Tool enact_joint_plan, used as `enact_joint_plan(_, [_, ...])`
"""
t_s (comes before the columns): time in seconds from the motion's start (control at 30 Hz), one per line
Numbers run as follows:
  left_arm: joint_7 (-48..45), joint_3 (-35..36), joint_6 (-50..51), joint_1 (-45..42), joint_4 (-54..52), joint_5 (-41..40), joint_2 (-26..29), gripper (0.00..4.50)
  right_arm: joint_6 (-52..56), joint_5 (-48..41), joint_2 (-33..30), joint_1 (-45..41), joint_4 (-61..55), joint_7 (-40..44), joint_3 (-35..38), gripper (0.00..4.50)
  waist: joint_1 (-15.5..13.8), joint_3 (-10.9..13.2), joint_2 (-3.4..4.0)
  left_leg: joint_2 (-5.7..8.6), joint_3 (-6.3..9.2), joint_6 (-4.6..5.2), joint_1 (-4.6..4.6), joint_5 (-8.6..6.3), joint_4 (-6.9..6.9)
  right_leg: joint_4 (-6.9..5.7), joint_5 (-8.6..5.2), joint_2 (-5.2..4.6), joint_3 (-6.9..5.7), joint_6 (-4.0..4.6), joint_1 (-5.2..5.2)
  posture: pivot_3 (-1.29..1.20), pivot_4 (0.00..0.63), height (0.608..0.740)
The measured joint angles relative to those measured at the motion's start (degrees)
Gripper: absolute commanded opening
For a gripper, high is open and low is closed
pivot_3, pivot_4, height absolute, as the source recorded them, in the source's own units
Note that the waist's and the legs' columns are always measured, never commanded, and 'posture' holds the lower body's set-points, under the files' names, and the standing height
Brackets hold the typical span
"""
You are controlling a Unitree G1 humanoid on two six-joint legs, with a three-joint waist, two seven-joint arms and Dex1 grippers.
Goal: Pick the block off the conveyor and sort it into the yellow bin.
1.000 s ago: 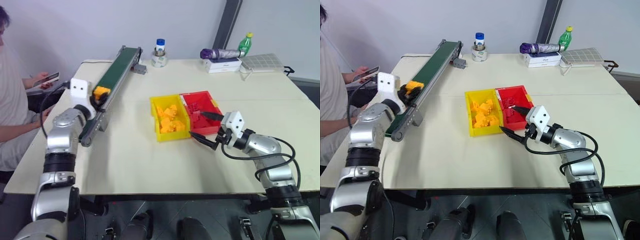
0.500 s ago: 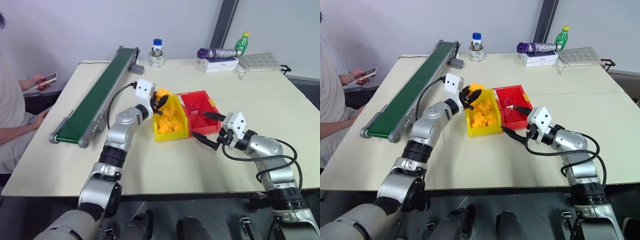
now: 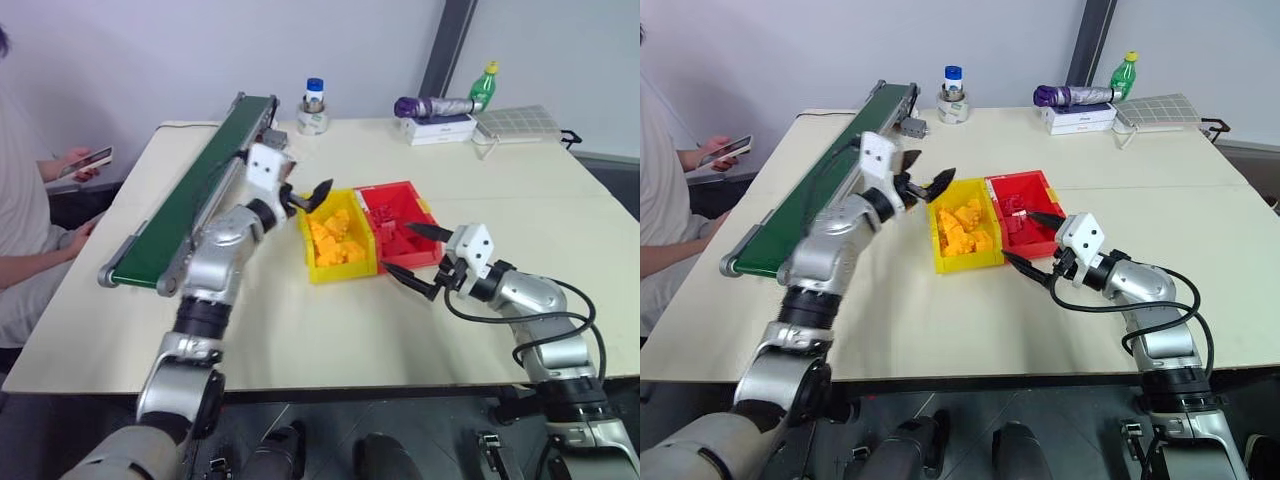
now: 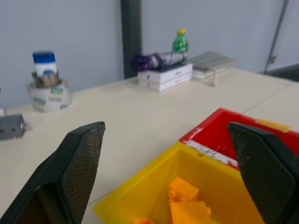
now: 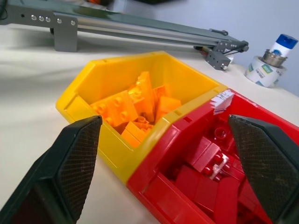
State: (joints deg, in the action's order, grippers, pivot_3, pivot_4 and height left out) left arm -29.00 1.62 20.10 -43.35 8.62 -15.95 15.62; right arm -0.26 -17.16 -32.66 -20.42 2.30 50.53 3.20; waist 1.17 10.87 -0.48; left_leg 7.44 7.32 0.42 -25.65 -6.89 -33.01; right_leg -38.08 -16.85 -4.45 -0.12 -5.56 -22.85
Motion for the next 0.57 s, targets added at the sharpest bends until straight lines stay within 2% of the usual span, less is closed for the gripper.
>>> enact_joint_plan(0.1, [-6.8,2.8,4.6,8.8,-11.7,-4.6,10.3,4.48,-0.1,0.0,-0.1,-0.4,0.3,0.4,0.0,4.5,0.2,0.0,0.03,-0.03,-0.02,-0.01,0.04,0.0,0.08,-0.02,-0.02,0.02,0.05,0.04,-0.03,0.0,0.15,0.74])
enact_joint_plan(0.17, [-11.4,6.7,6.2,14.2,-15.9,-7.6,16.7,4.48,-0.2,0.0,-0.2,-0.8,1.1,0.7,0.2,4.5,-0.1,0.0,0.05,-0.05,-0.01,-0.11,0.1,-0.07,0.1,-0.02,-0.08,0.02,0.06,0.17,-0.02,0.0,0.15,0.74])
enact_joint_plan(0.27, [-14.9,12.5,8.2,19.3,-18.4,-11.2,22.2,4.48,-0.7,0.1,-0.2,-2.2,3.5,1.7,0.1,4.5,-0.8,0.0,0.06,-0.03,0.02,-0.11,0.16,-0.08,0.08,0.06,-0.16,-0.01,0.04,0.32,-0.06,0.0,0.15,0.74])
enact_joint_plan(0.43, [-17.1,16.8,9.0,26.1,-22.0,-13.5,25.6,4.48,-1.8,0.1,-0.2,-5.0,5.5,3.2,-0.2,4.5,-1.6,0.0,0.07,-0.01,-0.04,-0.1,0.17,-0.1,0.07,0.1,-0.17,-0.07,0.11,0.34,-0.01,0.0,0.15,0.74])
enact_joint_plan(0.57, [-18.5,18.5,5.4,34.5,-21.1,-13.1,25.4,4.48,-2.1,0.2,0.0,-5.5,6.8,4.0,-0.4,4.5,-1.6,0.0,0.08,-0.05,-0.06,-0.11,0.08,-0.1,0.23,0.09,-0.25,-0.07,0.12,0.49,-0.3,0.0,0.15,0.74])
